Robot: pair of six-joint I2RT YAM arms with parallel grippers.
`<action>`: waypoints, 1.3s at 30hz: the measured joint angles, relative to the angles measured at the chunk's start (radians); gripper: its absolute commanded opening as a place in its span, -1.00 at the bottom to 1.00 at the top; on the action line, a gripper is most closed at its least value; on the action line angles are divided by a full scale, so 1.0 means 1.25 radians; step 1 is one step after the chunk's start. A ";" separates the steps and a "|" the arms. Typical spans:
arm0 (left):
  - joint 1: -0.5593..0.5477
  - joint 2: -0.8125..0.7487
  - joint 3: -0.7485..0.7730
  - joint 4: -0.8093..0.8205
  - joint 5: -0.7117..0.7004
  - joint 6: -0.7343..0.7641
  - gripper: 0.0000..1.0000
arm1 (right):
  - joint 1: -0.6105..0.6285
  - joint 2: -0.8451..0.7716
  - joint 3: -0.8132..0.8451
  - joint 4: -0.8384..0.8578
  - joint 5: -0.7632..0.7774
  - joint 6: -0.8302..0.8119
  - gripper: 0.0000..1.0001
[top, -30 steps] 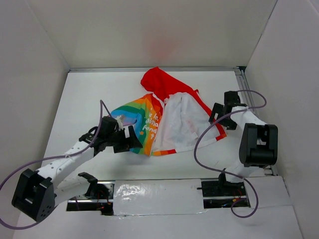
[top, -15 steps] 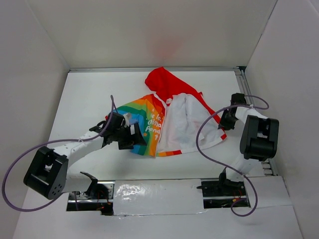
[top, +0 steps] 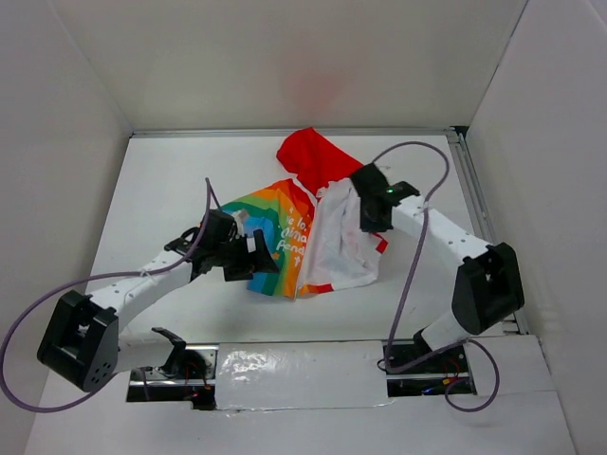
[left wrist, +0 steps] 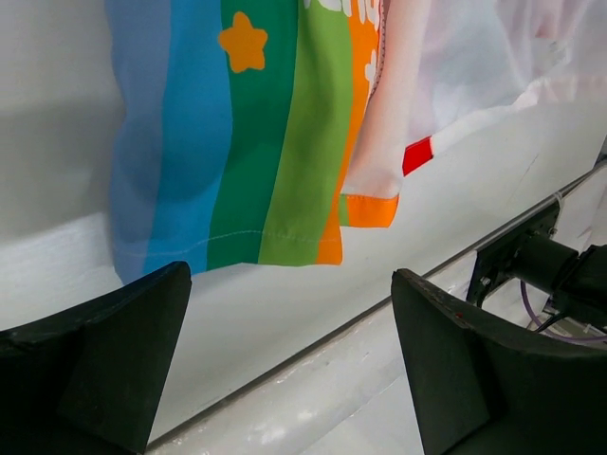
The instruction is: Zip up the jacket
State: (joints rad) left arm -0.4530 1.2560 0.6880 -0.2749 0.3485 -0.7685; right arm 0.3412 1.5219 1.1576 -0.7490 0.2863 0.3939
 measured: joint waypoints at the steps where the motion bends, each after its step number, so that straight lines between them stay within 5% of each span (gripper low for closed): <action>1: 0.000 -0.013 0.000 -0.014 -0.008 -0.005 0.99 | 0.065 0.001 0.021 -0.024 0.037 0.026 -0.99; 9: 0.041 -0.135 -0.025 -0.121 -0.052 -0.081 0.99 | 0.499 0.238 0.203 -0.236 0.271 0.230 -0.75; 11: 0.064 -0.172 -0.045 -0.146 -0.060 -0.092 0.99 | 0.589 0.334 0.248 -0.277 0.306 0.269 -0.28; 12: 0.075 -0.186 -0.052 -0.159 -0.061 -0.094 0.99 | 0.630 0.366 0.260 -0.286 0.316 0.280 0.36; 14: 0.100 -0.206 -0.073 -0.200 -0.074 -0.086 0.99 | 0.685 0.378 0.262 -0.288 0.327 0.273 0.90; 15: 0.102 -0.212 -0.079 -0.204 -0.068 -0.092 0.99 | 0.705 0.374 0.262 -0.283 0.328 0.271 0.99; 21: 0.102 -0.228 -0.084 -0.188 -0.040 -0.099 0.98 | 0.765 0.203 0.148 -0.118 0.224 0.208 0.99; 30: 0.102 -0.211 -0.085 -0.168 -0.035 -0.098 0.99 | 0.594 -0.307 -0.198 0.204 -0.083 0.188 0.99; 39: 0.121 -0.204 -0.060 -0.177 -0.046 -0.097 0.98 | 0.464 -0.242 -0.298 0.285 -0.279 0.265 0.99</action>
State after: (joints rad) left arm -0.3023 1.0016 0.6128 -0.4961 0.2909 -0.8902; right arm 0.9207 1.2198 0.7849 -0.3927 -0.0628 0.7250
